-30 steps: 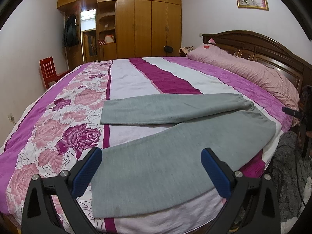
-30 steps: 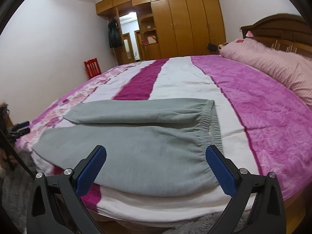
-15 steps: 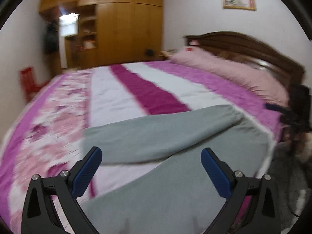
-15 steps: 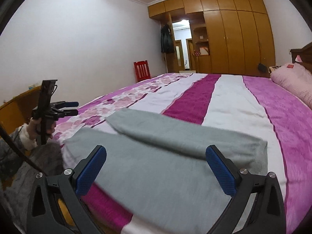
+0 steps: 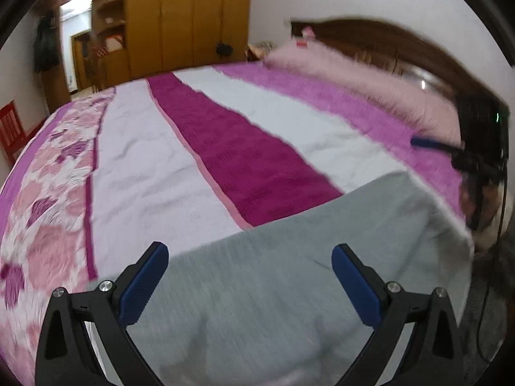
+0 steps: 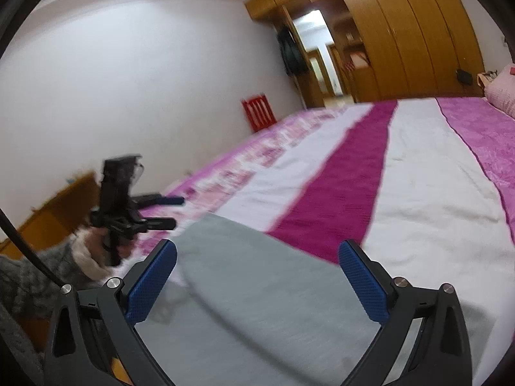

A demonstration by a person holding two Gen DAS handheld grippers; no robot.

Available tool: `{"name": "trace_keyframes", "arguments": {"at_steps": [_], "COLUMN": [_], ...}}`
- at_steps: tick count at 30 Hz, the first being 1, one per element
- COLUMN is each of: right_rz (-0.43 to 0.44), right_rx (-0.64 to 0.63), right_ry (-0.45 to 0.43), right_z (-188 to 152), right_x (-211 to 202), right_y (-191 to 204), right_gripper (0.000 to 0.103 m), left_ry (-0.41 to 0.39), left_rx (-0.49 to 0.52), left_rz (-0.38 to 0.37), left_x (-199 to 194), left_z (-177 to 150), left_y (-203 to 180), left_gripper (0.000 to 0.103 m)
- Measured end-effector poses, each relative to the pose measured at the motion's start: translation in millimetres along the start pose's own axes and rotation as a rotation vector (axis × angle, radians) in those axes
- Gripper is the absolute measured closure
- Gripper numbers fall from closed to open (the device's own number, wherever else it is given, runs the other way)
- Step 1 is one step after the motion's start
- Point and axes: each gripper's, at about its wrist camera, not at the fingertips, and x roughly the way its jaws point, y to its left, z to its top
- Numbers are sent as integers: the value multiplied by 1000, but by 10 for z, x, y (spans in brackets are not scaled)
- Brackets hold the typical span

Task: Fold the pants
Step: 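Move both grippers toward the sweatpants leg hems and open them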

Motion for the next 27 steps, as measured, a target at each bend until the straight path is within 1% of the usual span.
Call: {"name": "trace_keyframes", "arguments": {"at_steps": [2, 3, 4, 5, 6, 7, 8, 10, 12, 13, 14, 16, 17, 19, 20, 24, 27], "right_rz": [-40, -46, -44, -41, -30, -9, 19, 57, 72, 70, 65, 66, 73, 99, 111, 157, 156], "right_rx": [-37, -48, -66, -82, -112, -137, -153, -176, -207, -220, -229, -238, -238, -234, -237, -240, -218], "right_ry": [74, 106, 159, 198, 249, 298, 350, 455, 561, 611, 651, 700, 720, 740, 742, 738, 748], "right_z": [76, 85, 99, 109, 114, 94, 86, 41, -61, -113, -156, -215, -254, -294, -313, -337, -306], "right_x": [202, 266, 367, 439, 540, 601, 686, 855, 1026, 1105, 1172, 1238, 1262, 1248, 1221, 1217, 1337], "right_y": [-180, -245, -328, -407, -472, -520, -581, -688, -762, -808, -863, -923, -954, -972, -965, -962, -1028], "right_gripper": [1, 1, 1, 1, 2, 5, 7, 23, 31, 32, 32, 33, 33, 33, 33, 33, 35], "left_ry": [14, 29, 53, 80, 91, 122, 146, 200, 226, 244, 258, 291, 306, 320, 328, 377, 405], "left_rx": [93, 151, 207, 288, 330, 376, 394, 412, 406, 399, 386, 347, 321, 293, 301, 307, 304], "left_rz": [-14, -31, -57, -79, -83, -93, -100, -105, -95, -99, -118, -169, -199, -242, -256, -240, -250], "left_x": [241, 356, 460, 590, 649, 763, 842, 1053, 1155, 1219, 1268, 1327, 1336, 1321, 1321, 1321, 1369], "left_z": [63, 73, 76, 82, 73, 73, 70, 70, 34, 26, 16, 18, 17, 26, 27, 23, 54], "left_y": [-21, -46, -61, -90, -109, -113, -110, -43, 21, 82, 130, 217, 246, 254, 224, 145, 146], "left_gripper": [0, 0, 0, 0, 0, 0, 0, 0, 1, 6, 9, 21, 25, 46, 50, 51, 50]}}
